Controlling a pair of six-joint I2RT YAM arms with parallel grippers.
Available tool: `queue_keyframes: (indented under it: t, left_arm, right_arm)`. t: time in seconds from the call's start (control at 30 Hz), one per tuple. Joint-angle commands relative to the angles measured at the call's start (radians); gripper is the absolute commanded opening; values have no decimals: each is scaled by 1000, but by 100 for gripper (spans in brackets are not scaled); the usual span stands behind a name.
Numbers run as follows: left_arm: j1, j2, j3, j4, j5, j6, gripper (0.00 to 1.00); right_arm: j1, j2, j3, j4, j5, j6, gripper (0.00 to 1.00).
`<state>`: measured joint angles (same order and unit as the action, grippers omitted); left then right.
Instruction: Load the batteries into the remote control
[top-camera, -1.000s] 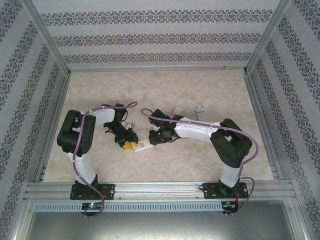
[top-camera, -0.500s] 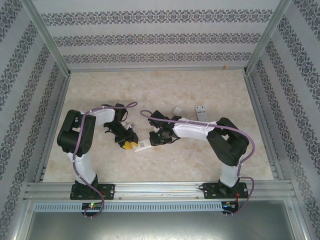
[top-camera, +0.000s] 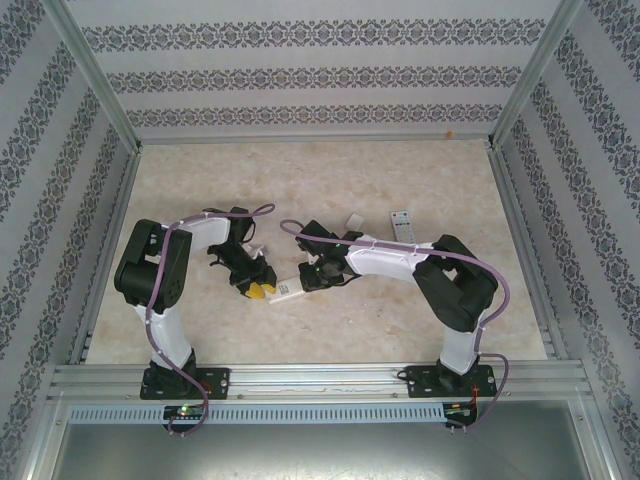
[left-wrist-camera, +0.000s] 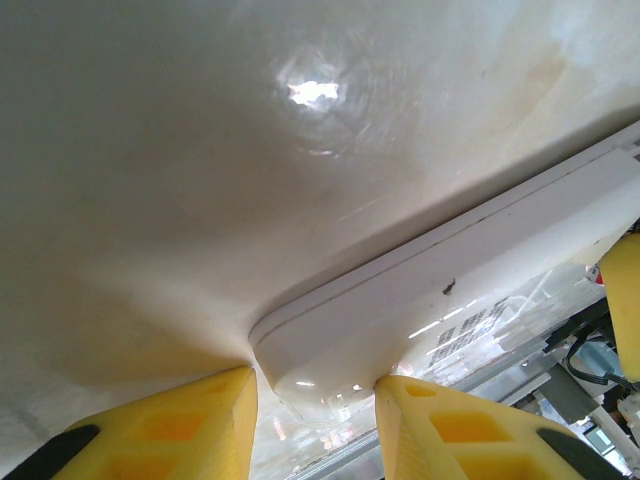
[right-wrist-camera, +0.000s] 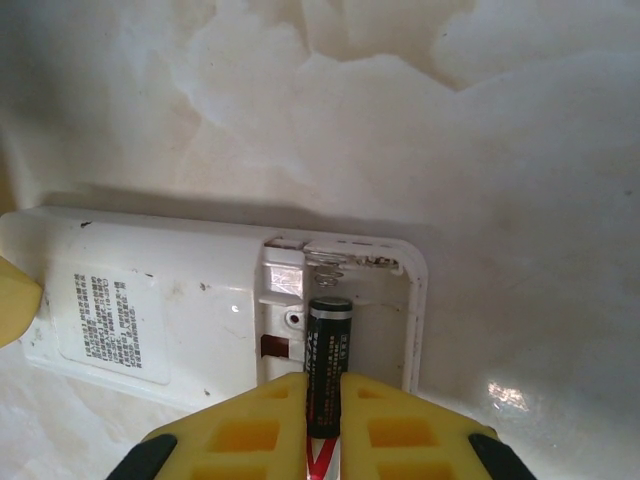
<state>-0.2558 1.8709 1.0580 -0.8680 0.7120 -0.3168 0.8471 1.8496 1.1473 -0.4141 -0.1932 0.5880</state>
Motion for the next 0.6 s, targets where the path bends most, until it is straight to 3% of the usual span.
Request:
queue_keyframes:
  t: [0.0,0.57]
  left_arm:
    - [-24,77,-38,87,-164,7,38]
    - [-24,87,-35,86,-178,10,38]
  right_arm:
    - [-1,29,19,38,10,-51,13]
    - [-2,-49,-73,229,-51,-143,11]
